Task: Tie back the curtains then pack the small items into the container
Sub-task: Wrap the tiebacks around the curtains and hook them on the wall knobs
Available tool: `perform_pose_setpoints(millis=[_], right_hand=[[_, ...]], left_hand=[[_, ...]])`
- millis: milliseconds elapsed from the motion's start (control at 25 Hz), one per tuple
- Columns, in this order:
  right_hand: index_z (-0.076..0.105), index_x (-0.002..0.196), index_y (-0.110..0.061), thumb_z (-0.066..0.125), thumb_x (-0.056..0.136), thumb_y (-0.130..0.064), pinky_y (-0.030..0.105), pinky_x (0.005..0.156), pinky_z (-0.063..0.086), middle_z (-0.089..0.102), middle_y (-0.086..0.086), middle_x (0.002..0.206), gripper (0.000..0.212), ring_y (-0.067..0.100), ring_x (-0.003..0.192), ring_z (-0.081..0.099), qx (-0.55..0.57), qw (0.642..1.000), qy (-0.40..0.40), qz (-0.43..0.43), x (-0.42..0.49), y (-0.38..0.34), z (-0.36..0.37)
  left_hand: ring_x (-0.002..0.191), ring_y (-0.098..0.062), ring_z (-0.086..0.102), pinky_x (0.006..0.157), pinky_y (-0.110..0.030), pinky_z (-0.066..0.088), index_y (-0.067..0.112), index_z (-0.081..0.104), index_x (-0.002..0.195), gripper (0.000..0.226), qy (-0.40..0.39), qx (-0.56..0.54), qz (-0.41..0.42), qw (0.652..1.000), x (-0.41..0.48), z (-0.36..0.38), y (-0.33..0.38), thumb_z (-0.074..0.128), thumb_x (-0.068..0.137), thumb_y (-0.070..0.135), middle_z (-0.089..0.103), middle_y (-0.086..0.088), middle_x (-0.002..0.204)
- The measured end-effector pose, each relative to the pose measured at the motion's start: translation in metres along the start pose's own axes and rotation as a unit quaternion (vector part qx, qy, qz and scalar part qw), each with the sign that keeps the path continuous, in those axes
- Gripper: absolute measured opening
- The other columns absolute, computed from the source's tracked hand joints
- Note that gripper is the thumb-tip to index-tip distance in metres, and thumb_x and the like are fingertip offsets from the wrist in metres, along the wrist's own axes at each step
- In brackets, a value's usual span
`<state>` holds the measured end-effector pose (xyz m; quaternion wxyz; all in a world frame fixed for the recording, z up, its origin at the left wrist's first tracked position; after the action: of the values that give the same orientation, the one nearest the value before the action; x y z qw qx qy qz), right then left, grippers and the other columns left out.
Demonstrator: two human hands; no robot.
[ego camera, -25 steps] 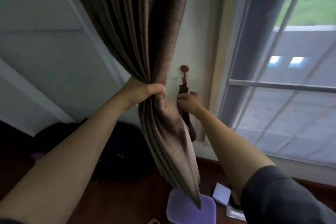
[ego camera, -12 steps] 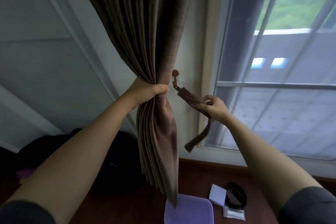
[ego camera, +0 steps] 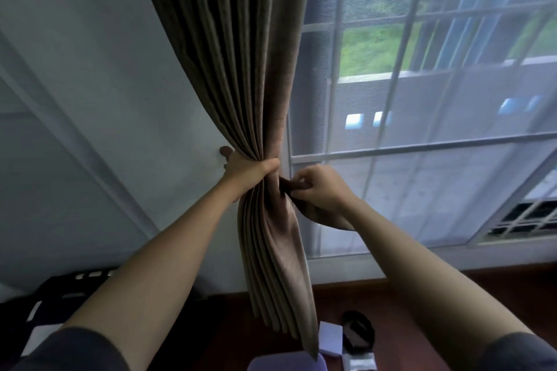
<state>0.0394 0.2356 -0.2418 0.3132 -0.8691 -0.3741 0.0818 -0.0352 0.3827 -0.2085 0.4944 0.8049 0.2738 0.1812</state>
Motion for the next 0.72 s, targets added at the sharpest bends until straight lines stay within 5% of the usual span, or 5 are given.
perform_pose_setpoints(millis=[280, 480, 600, 720], right_hand=[[0.068, 0.105, -0.017, 0.065, 0.075, -0.021, 0.031, 0.078, 0.046, 0.066, 0.005, 0.095, 0.031, 0.022, 0.090, 0.062, 0.160, 0.970, 0.145, 0.114, -0.031, -0.008, 0.030], [0.058, 0.121, -0.008, 0.045, 0.089, -0.018, 0.024, 0.104, 0.031, 0.044, 0.006, 0.131, 0.037, 0.019, 0.121, 0.047, 0.349, 0.903, 0.176, 0.178, -0.035, -0.021, 0.060], [0.058, 0.118, -0.008, 0.044, 0.077, -0.025, 0.039, 0.106, 0.037, 0.054, 0.011, 0.123, 0.047, 0.022, 0.117, 0.049, 0.373, 0.883, 0.220, 0.183, -0.033, -0.025, 0.066], [0.051, 0.114, -0.016, 0.058, 0.068, -0.035, 0.044, 0.097, 0.044, 0.054, 0.005, 0.114, 0.050, 0.022, 0.110, 0.052, 0.397, 0.873, 0.220, 0.180, -0.030, -0.030, 0.073]], left_hand=[[0.102, -0.019, 0.059, 0.082, -0.026, 0.048, 0.014, 0.061, 0.114, 0.057, 0.011, 0.082, -0.025, 0.996, 0.019, 0.023, 0.015, 0.072, 0.064, 0.039, 0.065, -0.004, 0.111], [0.082, -0.021, 0.065, 0.071, -0.033, 0.059, 0.021, 0.061, 0.087, 0.044, -0.021, 0.078, -0.055, 0.995, 0.018, 0.027, 0.022, 0.068, 0.049, 0.040, 0.067, -0.002, 0.089], [0.064, -0.017, 0.058, 0.063, -0.031, 0.054, 0.022, 0.054, 0.076, 0.024, -0.047, 0.060, -0.063, 0.995, 0.019, 0.030, 0.021, 0.073, 0.064, 0.031, 0.060, -0.001, 0.074], [0.073, -0.015, 0.060, 0.073, -0.033, 0.056, 0.021, 0.058, 0.085, 0.027, -0.050, 0.054, -0.060, 0.995, 0.021, 0.030, 0.019, 0.075, 0.067, 0.030, 0.064, -0.001, 0.086]])
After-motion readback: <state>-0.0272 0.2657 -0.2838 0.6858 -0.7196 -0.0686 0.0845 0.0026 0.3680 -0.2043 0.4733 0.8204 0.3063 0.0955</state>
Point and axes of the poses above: each hand's wrist, its own x-axis towards the middle knuckle, its own z-axis out of the palm, y = z × x, the point moved 6 cm from there along x, towards the middle knuckle
